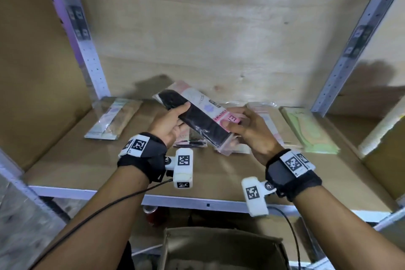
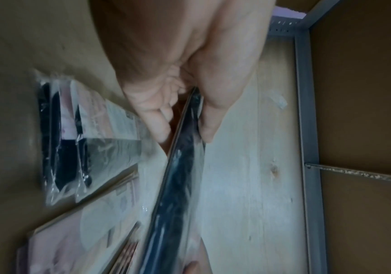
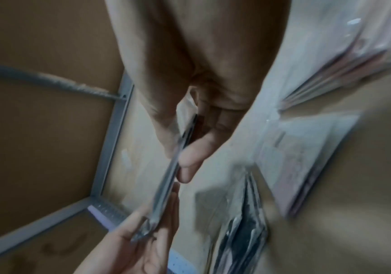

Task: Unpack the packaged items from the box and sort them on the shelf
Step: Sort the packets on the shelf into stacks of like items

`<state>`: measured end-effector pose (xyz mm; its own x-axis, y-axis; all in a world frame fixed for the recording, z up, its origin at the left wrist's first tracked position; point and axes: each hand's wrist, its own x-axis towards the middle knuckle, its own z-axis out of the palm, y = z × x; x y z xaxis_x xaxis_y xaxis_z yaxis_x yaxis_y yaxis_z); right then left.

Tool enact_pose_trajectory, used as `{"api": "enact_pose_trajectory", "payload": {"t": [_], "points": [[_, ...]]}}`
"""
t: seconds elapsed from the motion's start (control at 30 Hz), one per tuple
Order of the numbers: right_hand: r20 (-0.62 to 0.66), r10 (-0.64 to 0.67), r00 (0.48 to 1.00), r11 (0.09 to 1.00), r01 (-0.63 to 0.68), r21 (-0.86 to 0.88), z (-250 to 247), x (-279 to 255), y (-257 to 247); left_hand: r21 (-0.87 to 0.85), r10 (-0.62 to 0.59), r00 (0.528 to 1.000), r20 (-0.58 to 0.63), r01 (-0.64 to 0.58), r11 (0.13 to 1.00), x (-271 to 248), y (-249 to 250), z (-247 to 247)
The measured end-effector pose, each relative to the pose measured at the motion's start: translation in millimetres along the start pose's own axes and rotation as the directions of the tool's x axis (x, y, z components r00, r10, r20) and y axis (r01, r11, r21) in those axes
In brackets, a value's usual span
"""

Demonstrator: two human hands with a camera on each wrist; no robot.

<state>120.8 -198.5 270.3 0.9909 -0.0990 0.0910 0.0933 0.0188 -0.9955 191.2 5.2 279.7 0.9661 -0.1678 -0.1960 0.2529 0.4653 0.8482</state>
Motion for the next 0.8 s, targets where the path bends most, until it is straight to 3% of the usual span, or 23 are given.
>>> {"api": "enact_pose_trajectory", "payload": {"t": [0.1, 0.23, 0.33, 0.5, 0.63, 0.8], "points": [[0.007, -0.001, 1.000, 0.999, 0.001, 0.051, -18.9, 1.3, 6.6, 0.074, 0.033, 0.998, -0.044, -0.029, 0.997, 9.6, -1.0, -1.5], [0.085, 0.054, 0.995, 0.999, -0.053, -0.009, -44.2, -0.9, 8.9, 0.234, 0.100, 0.987, -0.123, -0.069, 0.970, 27.9, 4.4, -24.4], [0.115, 0.070, 0.991, 0.997, -0.068, -0.020, -61.4, -6.2, 7.5, 0.369, 0.060, 0.996, -0.065, -0.031, 0.929, 32.3, 7.9, -33.2], [0.104, 0.144, 0.984, 0.988, -0.136, -0.074, -90.1, -15.2, 6.2, 0.655, 0.014, 1.000, 0.026, -0.027, 0.755, 30.8, 0.1, -9.5], [-0.029, 0.110, 0.994, 0.994, -0.109, 0.022, -102.1, -17.6, -0.5, 0.646, 0.058, 0.989, 0.136, -0.133, 0.752, 23.5, -6.8, 10.4], [-0.207, 0.185, 0.961, 0.964, -0.136, 0.229, -112.3, -16.1, 2.8, 0.495, 0.102, 0.982, 0.157, -0.167, 0.852, 13.8, -28.6, 31.4]]}}
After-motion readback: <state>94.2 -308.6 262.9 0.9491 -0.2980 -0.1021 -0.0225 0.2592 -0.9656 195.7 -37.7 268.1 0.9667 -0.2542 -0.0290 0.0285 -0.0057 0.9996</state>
